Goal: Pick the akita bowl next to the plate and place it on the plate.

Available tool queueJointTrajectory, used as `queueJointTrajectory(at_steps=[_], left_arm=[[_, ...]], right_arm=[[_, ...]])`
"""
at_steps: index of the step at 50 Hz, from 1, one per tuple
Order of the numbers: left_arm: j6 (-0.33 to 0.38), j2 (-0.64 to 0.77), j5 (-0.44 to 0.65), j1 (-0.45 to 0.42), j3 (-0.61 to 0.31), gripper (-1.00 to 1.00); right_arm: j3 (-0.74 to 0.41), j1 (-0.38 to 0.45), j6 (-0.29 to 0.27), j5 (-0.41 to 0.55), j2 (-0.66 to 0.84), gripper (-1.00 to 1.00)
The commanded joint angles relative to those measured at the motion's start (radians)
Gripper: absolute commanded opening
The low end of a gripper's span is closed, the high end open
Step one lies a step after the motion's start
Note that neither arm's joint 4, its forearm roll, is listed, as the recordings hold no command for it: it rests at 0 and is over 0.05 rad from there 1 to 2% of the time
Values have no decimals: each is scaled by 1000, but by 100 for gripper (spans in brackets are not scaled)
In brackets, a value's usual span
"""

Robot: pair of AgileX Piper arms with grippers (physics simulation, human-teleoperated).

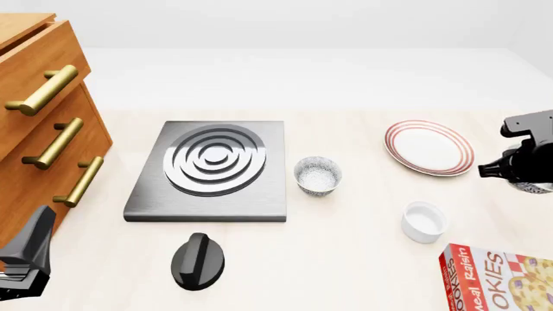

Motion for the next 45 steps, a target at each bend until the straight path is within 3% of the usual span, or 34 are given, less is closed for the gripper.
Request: queueJointTrajectory(at_steps=[1,22,45], left_arm=[[0,0,0,0,0,100],[0,0,0,0,0,100],[0,0,0,0,0,100]], right_arm=[[-81,54,-18,75,-33,-100],[-296,185,-32,197,16,-100],[-434,277,-34,210,129,-100]])
